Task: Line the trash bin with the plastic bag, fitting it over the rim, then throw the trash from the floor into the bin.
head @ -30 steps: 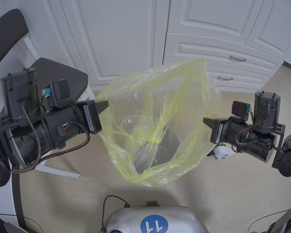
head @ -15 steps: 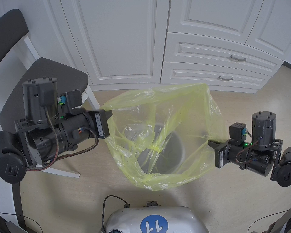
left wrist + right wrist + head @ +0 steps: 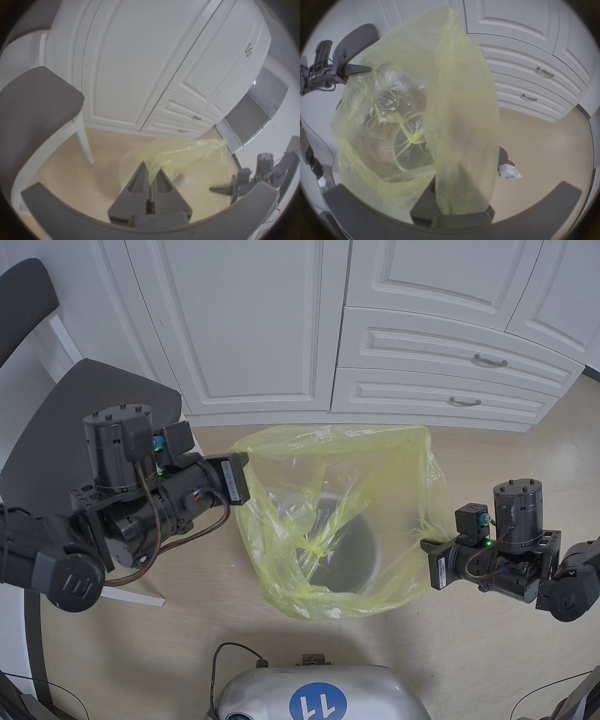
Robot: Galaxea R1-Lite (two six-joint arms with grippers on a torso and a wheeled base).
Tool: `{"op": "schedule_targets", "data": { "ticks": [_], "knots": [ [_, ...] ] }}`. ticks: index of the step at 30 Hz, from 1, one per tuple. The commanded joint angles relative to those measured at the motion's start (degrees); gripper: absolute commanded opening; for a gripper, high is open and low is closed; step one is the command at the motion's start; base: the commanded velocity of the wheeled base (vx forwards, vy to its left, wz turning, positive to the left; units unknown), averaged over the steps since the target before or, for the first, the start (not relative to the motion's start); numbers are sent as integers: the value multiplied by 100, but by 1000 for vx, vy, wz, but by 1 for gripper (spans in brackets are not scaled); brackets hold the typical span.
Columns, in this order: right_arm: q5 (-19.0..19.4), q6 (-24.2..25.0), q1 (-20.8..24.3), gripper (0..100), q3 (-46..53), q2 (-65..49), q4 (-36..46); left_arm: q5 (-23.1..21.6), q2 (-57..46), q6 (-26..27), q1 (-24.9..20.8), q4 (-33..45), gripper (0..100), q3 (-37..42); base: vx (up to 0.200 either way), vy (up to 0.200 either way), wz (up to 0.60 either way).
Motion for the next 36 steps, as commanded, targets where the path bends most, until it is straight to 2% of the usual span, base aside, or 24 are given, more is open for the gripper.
{"op": "schedule_targets", "data": {
  "ticks": [1, 3, 7, 12, 17, 22, 26, 31, 36],
  "knots": [
    [-19, 187, -293, 0, -181, 841, -649, 21, 1325, -289, 97, -1321, 0, -167, 0, 0, 0],
    [-28, 205, -355, 0, -242, 1087, -939, 144, 1799, -482, 70, -1936, 0, -422, 0, 0, 0],
    [-230, 240, -416, 0, -295, 1438, -1581, 689, 2459, -500, 35, -2692, 0, -765, 0, 0, 0],
    [-292, 223, -434, 0, -190, 1544, -2425, 672, 2485, -509, -17, -2806, 0, -774, 0, 0, 0],
    [-221, 196, -434, 0, -23, 1570, -2706, 663, 2503, -535, -70, -3070, 0, -747, 0, 0, 0],
    [-177, 170, -364, 0, 48, 1720, -2706, 601, 2467, -465, -61, -2929, 0, -492, 0, 0, 0],
    [-134, 161, -346, 0, 48, 1860, -2706, 92, 2212, -245, -44, -2630, 0, -114, 0, 0, 0],
    [95, 170, -320, 0, 109, 1957, -2706, -5, 2177, -184, -9, -2560, 0, 97, 0, 0, 0],
    [280, 205, -249, 0, 109, 2115, -2671, -146, 2125, 36, 70, -1988, 0, 158, 0, 0, 0]
  ]
}}
